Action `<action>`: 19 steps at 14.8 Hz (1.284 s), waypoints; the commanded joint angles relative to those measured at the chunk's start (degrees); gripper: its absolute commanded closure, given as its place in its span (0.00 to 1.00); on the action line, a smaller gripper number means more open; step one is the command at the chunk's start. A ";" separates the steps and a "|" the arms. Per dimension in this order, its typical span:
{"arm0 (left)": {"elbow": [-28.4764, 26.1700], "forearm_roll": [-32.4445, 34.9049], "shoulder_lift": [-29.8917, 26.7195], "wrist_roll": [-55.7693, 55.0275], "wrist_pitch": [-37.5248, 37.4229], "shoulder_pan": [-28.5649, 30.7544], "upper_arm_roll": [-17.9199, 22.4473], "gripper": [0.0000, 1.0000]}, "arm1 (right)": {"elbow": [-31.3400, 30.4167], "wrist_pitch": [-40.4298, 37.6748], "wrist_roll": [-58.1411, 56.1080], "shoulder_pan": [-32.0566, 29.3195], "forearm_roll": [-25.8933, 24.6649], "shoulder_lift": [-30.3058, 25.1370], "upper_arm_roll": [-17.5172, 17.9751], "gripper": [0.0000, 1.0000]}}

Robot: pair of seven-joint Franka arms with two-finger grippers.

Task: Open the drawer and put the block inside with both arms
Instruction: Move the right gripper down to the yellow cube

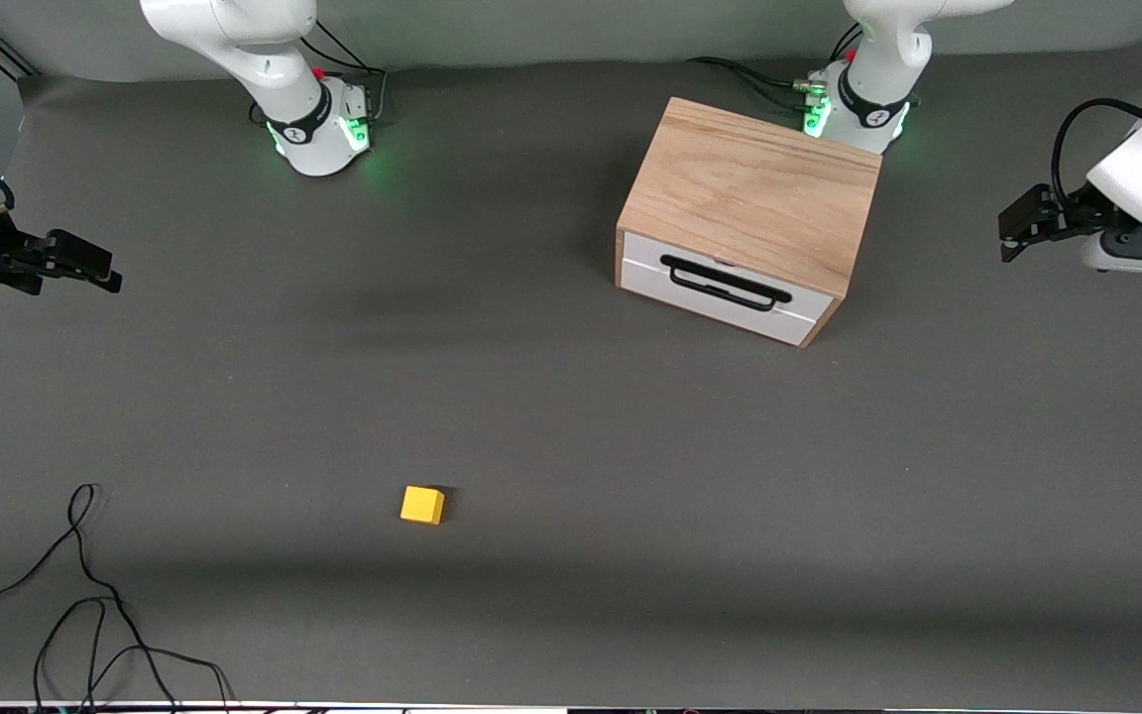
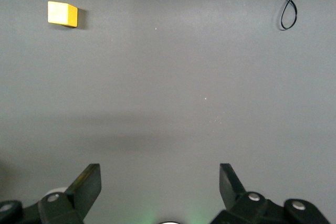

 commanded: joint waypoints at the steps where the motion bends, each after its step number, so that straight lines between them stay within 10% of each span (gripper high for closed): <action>1: -0.57 -0.54 -1.16 0.59 0.31 0.13 0.10 0.00 | -0.69 0.76 -1.50 0.07 -0.59 -0.82 -0.27 0.00; 10: -0.57 -0.54 -0.28 0.59 0.84 0.21 0.10 0.00 | 0.97 4.53 5.76 6.47 -0.06 2.94 0.60 0.00; 19: -0.39 -0.45 5.27 0.50 2.43 -0.14 -0.16 0.00 | 26.79 4.89 21.26 20.54 0.03 27.63 0.60 0.00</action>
